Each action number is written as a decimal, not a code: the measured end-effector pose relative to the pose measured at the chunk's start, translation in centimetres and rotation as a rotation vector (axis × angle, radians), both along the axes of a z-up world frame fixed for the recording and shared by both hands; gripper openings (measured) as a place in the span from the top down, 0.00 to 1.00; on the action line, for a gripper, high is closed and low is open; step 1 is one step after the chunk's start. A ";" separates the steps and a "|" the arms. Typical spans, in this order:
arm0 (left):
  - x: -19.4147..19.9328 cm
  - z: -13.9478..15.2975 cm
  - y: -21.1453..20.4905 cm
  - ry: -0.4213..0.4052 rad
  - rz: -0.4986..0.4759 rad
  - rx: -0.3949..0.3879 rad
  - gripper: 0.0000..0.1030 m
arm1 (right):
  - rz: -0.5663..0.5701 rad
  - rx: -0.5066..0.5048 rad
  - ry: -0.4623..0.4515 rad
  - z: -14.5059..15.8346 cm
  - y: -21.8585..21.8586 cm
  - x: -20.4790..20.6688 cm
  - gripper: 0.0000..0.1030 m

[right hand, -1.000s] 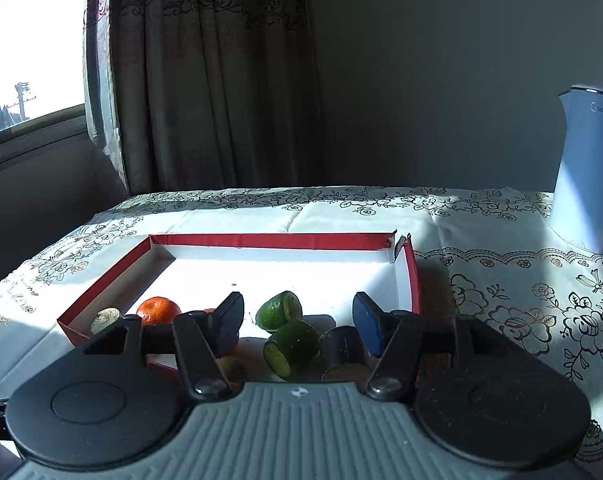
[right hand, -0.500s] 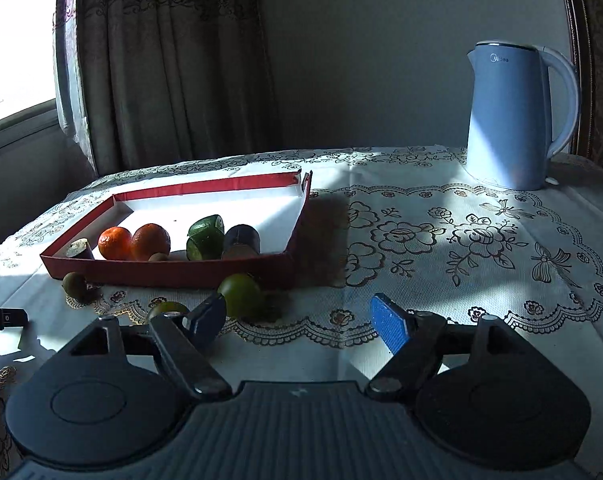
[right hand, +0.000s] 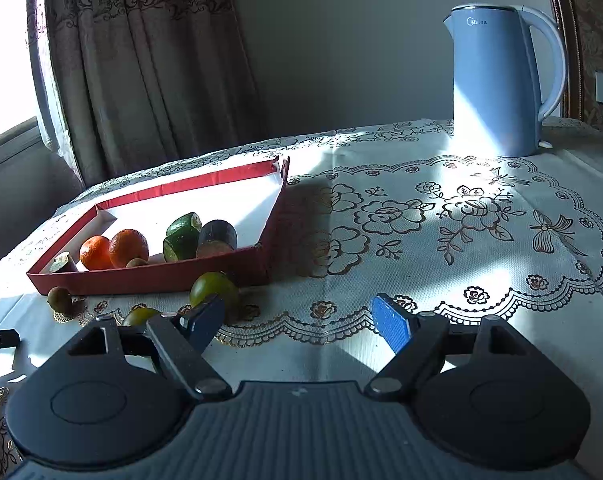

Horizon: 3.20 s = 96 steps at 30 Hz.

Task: Organize fruits
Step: 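Move the left gripper toward the pale brown round fruit by the box, then close the left gripper on the pale brown round fruit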

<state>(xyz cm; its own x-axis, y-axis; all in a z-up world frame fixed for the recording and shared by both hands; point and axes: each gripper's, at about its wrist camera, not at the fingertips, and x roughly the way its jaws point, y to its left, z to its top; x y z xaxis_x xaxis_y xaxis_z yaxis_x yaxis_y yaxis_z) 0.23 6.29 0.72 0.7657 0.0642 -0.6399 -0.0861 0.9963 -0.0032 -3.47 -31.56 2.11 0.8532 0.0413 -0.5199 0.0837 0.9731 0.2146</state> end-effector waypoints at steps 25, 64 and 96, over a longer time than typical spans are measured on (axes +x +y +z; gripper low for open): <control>-0.6 2.7 -7.1 -0.100 -0.108 0.108 0.00 | -0.012 0.083 0.035 -0.6 -1.2 0.0 0.20; 4.4 0.9 -8.3 -0.031 -0.243 -0.019 0.00 | -0.003 0.077 0.040 -0.7 -1.0 0.1 0.14; 4.5 0.8 -10.5 -0.039 -0.316 0.013 0.71 | 0.003 0.069 0.045 -0.9 -0.6 0.2 0.11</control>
